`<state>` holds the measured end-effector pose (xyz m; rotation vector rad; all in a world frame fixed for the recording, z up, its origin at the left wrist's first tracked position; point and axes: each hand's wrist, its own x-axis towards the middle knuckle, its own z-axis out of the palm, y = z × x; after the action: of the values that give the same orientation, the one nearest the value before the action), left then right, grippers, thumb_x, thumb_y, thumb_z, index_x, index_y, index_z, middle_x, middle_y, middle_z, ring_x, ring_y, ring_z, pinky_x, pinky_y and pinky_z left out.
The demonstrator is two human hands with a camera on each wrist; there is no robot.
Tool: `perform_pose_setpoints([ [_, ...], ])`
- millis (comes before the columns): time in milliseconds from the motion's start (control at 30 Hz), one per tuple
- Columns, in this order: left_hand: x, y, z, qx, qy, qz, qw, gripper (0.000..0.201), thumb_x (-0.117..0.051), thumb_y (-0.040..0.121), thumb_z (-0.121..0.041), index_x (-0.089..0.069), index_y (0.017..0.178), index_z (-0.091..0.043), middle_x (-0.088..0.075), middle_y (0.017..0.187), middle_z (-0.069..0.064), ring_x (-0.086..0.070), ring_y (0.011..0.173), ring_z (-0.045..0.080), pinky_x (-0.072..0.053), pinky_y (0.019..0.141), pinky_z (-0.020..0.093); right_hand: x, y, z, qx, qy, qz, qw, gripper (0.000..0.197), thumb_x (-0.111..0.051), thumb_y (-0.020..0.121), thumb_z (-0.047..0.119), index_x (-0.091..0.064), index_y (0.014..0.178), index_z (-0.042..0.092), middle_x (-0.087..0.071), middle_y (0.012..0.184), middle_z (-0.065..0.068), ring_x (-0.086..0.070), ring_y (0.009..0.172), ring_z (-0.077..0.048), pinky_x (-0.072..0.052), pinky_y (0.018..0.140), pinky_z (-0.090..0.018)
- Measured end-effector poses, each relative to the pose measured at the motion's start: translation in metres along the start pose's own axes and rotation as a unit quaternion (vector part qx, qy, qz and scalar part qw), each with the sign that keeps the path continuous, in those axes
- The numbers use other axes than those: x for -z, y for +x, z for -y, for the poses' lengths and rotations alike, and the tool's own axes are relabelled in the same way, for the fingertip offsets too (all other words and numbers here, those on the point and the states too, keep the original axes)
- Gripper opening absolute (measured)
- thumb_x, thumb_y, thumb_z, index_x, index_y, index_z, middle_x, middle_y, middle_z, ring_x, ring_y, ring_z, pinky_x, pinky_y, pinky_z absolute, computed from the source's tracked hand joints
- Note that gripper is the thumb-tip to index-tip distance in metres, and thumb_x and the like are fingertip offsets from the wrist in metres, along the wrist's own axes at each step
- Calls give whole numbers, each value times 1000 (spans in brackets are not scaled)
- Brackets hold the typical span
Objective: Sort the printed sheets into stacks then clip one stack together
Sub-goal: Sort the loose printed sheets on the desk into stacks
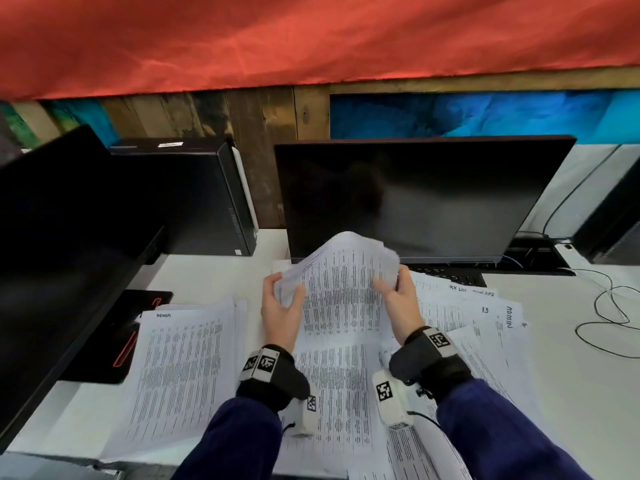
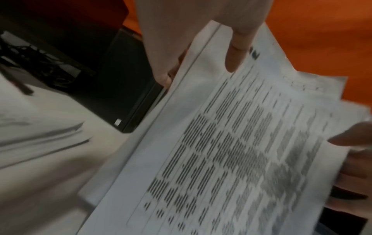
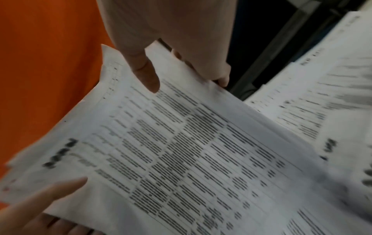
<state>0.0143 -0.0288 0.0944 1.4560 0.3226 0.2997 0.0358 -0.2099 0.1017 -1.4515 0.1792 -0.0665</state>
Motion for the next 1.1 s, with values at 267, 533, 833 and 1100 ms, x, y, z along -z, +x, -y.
perform_pose_setpoints([
  [267, -2, 2, -8, -46, 5, -37, 998, 33, -65, 86, -19, -47, 107, -37, -59, 109, -3, -62, 96, 8, -54, 84, 32, -7, -8, 10, 49, 7, 3, 999, 34, -61, 86, 2, -45, 110, 21, -54, 104, 2, -57, 94, -8, -48, 71, -19],
  [533, -3, 4, 3, -9, 8, -14, 1000, 44, -62, 87, -5, -38, 102, -38, -46, 92, -26, -46, 73, -17, -39, 57, 1, -14, 5, 6, -5, -28, -1, 1000, 20, -46, 94, 4, -48, 107, 20, -57, 100, 3, -58, 92, -15, -50, 73, -25],
  [833, -3, 11, -16, -65, 176, 11, 982, 44, -50, 97, -15, -41, 139, -12, -46, 121, -9, -49, 104, 0, -35, 89, 6, 5, 13, 22, 89, -180, -68, 977, 61, -66, 84, 14, -34, 136, 18, -39, 131, -6, -42, 123, -22, -41, 102, -37],
  [1100, -44, 15, -59, -374, 437, 147, 805, 14, -50, 92, -9, -57, 99, -19, -57, 93, -6, -50, 90, 16, -35, 90, 33, 18, 9, 82, 198, -436, 78, 875, 27, -69, 82, 16, -66, 100, 36, -68, 96, 17, -58, 102, -8, -31, 108, -44],
])
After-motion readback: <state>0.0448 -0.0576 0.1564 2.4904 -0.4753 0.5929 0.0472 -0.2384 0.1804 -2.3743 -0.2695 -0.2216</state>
